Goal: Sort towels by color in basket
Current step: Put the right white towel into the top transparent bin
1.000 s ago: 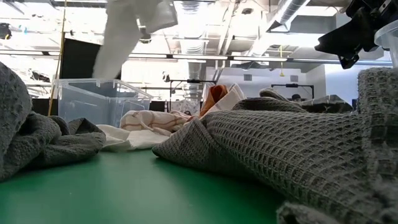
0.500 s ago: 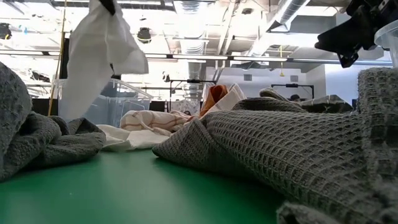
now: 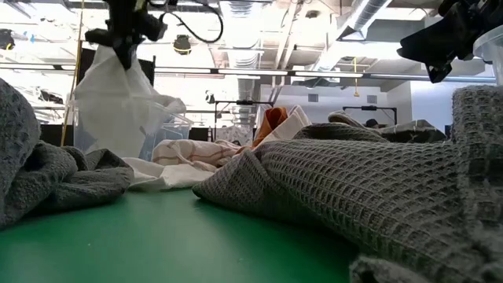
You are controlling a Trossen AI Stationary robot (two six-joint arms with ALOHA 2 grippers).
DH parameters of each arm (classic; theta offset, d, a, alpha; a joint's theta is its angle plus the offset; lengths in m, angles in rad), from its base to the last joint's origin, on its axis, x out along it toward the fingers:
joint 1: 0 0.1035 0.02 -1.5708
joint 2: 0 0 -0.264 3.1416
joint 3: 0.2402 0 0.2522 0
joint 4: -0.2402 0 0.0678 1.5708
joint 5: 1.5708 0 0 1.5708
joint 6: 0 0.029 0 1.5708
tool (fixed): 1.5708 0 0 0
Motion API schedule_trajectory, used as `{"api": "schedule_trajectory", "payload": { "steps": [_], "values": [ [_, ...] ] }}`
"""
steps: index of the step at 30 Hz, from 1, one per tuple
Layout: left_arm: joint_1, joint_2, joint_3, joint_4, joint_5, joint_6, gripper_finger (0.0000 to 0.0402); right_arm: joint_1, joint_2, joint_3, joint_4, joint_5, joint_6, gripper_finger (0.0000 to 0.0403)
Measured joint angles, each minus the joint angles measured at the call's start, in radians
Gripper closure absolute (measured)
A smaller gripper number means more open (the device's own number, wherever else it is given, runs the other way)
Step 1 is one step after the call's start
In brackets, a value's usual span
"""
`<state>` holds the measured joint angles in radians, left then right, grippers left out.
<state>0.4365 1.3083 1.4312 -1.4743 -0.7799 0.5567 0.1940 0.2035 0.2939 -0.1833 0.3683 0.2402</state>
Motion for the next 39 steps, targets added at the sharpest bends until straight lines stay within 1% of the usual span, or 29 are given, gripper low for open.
{"api": "schedule_trajectory", "payload": {
  "steps": [4, 8, 13, 17, 19, 24, 26, 28, 33, 39],
  "values": [
    [0.056, 0.000, -0.072, 0.101, 0.076, 0.059, 0.0401, 0.000, 0.000, 0.000, 0.000, 0.000, -0.004, 0.0285],
    [0.087, 0.000, -0.142, 0.200, 0.157, 0.112, 0.0401, 0.000, 0.000, 0.000, 0.000, 0.000, -0.006, 0.0285],
    [0.098, 0.000, -0.226, 0.294, 0.249, 0.178, 0.0401, 0.000, 0.000, 0.000, 0.000, 0.000, -0.014, 0.0285],
    [0.099, 0.000, -0.295, 0.361, 0.292, 0.230, 0.0401, 0.000, 0.000, 0.000, 0.000, 0.000, -0.032, 0.0285],
    [0.105, 0.000, -0.323, 0.397, 0.317, 0.246, 0.0401, 0.000, 0.000, 0.000, 0.000, 0.000, -0.032, 0.0285],
    [0.147, 0.001, -0.364, 0.453, 0.422, 0.246, 0.0396, 0.000, 0.000, 0.000, 0.000, 0.000, -0.032, 0.0285],
    [0.164, 0.001, -0.371, 0.450, 0.466, 0.243, 0.0387, 0.000, 0.000, 0.000, 0.000, 0.000, -0.032, 0.0285],
    [0.178, 0.001, -0.371, 0.451, 0.487, 0.235, 0.0376, 0.000, 0.000, 0.000, 0.000, 0.000, -0.032, 0.0285],
    [0.183, 0.001, -0.371, 0.446, 0.488, 0.235, 0.0335, 0.000, 0.000, 0.000, 0.000, 0.000, -0.035, 0.0285],
    [0.182, 0.001, -0.363, 0.441, 0.489, 0.210, 0.0269, 0.000, 0.000, 0.000, 0.000, 0.000, -0.040, 0.0285]
  ]
}}
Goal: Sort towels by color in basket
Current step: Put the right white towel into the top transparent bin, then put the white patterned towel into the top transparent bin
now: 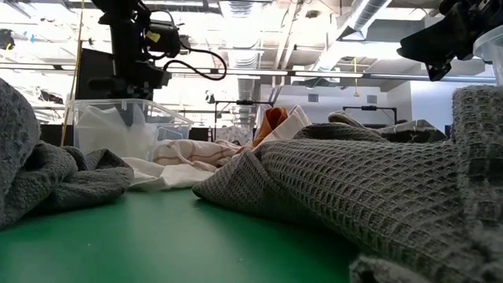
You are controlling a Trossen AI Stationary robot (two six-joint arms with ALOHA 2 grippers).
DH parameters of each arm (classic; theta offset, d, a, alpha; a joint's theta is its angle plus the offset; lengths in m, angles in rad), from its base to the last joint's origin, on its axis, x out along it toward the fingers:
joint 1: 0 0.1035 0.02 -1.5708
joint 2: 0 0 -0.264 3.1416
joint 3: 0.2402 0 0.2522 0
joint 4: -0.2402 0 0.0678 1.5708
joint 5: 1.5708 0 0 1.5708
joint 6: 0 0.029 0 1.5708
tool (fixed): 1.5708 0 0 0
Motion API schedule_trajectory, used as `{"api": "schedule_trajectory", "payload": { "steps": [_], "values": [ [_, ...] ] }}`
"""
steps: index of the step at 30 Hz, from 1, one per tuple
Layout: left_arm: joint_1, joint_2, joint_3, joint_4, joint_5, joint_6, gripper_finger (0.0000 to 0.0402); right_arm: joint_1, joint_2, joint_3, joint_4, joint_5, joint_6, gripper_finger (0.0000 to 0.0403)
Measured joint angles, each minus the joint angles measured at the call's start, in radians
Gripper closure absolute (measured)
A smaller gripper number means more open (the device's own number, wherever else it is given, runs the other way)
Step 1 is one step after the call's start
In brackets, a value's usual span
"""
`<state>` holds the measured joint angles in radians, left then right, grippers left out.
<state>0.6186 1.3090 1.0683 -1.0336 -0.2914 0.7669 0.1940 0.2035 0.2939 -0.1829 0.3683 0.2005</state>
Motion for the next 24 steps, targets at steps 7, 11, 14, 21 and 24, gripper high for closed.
{"api": "schedule_trajectory", "payload": {
  "steps": [7, 11, 14, 21, 24],
  "values": [
    [-0.014, 0.000, 0.127, -0.007, -0.001, -0.069, 0.0207, 0.000, 0.000, 0.000, 0.000, 0.000, -0.001, 0.0285],
    [-0.049, 0.000, 0.224, -0.006, 0.000, -0.089, 0.0194, 0.000, 0.000, 0.000, 0.000, 0.000, -0.014, 0.0285],
    [-0.088, 0.000, 0.280, 0.019, 0.024, -0.112, 0.0193, 0.000, 0.000, 0.000, 0.000, 0.000, -0.017, 0.0285],
    [-0.229, 0.006, 0.299, 0.220, 0.173, -0.168, 0.0193, 0.000, 0.000, 0.000, 0.000, 0.000, -0.029, 0.0285],
    [-0.284, 0.048, 0.297, 0.294, 0.178, -0.178, 0.0193, 0.000, 0.000, 0.000, 0.000, 0.000, -0.029, 0.0285]
  ]
}}
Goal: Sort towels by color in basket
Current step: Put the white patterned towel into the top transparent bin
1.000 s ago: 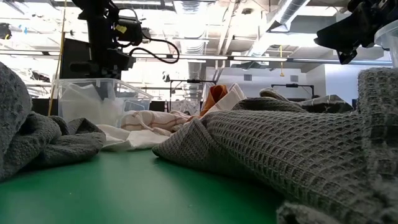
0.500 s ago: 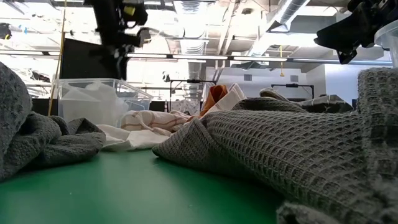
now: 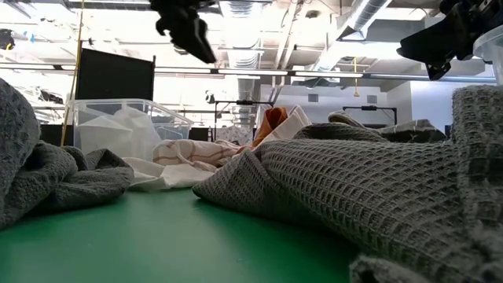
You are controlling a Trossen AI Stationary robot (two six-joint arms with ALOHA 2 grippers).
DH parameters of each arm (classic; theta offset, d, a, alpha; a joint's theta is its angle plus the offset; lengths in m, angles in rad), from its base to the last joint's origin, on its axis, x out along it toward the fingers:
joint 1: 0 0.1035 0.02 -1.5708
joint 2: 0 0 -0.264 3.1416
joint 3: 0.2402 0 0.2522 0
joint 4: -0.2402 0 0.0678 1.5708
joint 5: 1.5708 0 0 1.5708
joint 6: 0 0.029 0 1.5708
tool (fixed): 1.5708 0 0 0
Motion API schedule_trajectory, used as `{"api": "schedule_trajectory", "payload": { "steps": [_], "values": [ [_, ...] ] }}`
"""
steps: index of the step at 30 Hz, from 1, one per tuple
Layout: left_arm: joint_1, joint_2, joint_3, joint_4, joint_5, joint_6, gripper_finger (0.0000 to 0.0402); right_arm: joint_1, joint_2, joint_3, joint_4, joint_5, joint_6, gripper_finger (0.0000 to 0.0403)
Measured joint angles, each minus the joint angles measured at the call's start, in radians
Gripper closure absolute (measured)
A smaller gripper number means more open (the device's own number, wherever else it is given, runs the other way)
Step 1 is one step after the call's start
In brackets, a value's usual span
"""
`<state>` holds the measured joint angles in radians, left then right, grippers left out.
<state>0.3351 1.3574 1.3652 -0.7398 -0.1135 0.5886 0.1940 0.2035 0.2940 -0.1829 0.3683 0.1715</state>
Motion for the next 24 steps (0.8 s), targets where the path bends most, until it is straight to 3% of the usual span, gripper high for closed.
{"api": "schedule_trajectory", "payload": {
  "steps": [7, 16, 24],
  "values": [
    [-0.026, 0.185, -0.002, 0.052, -0.007, -0.024, 0.0193, 0.000, 0.000, 0.000, 0.001, 0.000, 0.003, 0.0285],
    [0.041, 0.409, -0.003, 0.104, -0.060, -0.041, 0.0190, 0.000, 0.000, 0.000, 0.000, 0.000, 0.003, 0.0285],
    [0.078, 0.508, -0.003, 0.155, -0.052, -0.061, 0.0131, 0.000, 0.000, 0.000, -0.004, 0.000, -0.020, 0.0285]
  ]
}}
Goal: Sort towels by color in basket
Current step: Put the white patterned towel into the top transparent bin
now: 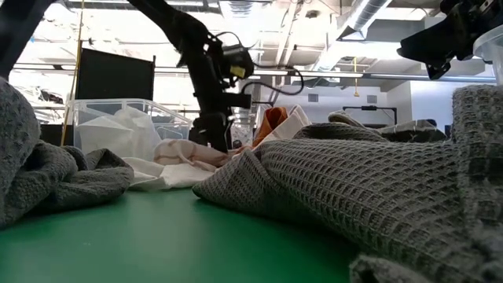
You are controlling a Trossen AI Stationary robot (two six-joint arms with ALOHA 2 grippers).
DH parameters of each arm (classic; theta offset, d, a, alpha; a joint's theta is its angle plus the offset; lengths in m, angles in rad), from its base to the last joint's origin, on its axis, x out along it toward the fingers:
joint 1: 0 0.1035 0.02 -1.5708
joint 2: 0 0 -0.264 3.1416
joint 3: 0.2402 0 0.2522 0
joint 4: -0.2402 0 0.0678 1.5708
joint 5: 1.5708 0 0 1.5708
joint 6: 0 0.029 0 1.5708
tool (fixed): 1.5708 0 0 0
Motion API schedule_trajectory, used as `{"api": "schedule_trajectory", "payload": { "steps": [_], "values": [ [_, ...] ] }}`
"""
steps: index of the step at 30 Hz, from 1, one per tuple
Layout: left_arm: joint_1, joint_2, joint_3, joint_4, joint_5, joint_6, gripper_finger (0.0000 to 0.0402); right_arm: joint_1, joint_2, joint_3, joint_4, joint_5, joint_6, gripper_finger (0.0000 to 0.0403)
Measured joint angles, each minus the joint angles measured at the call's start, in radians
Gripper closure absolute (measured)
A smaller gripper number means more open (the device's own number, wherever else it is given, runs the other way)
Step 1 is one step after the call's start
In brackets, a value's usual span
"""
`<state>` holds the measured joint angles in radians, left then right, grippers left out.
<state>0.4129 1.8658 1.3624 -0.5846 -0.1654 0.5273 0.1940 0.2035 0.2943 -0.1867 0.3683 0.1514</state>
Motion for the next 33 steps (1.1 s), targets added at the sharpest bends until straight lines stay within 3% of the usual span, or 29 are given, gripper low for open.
{"api": "schedule_trajectory", "payload": {
  "steps": [5, 10, 13, 19, 33],
  "values": [
    [0.017, 0.041, 0.000, 0.000, 0.085, -0.021, 0.0115, 0.000, 0.000, 0.000, 0.000, 0.000, -0.003, 0.0285],
    [0.021, 0.077, 0.000, 0.024, 0.105, -0.027, 0.0149, 0.000, 0.000, 0.000, -0.001, 0.000, -0.003, 0.0285],
    [0.020, 0.084, 0.000, 0.027, 0.081, -0.004, 0.0206, 0.000, 0.000, 0.000, -0.001, 0.000, -0.003, 0.0285],
    [0.014, 0.057, 0.002, 0.001, 0.031, 0.035, 0.0380, 0.000, 0.000, 0.000, -0.001, 0.000, -0.003, 0.0285],
    [-0.065, -0.139, 0.225, -0.264, -0.070, 0.052, 0.0398, 0.000, 0.000, 0.000, -0.001, 0.000, -0.002, 0.0285]
  ]
}}
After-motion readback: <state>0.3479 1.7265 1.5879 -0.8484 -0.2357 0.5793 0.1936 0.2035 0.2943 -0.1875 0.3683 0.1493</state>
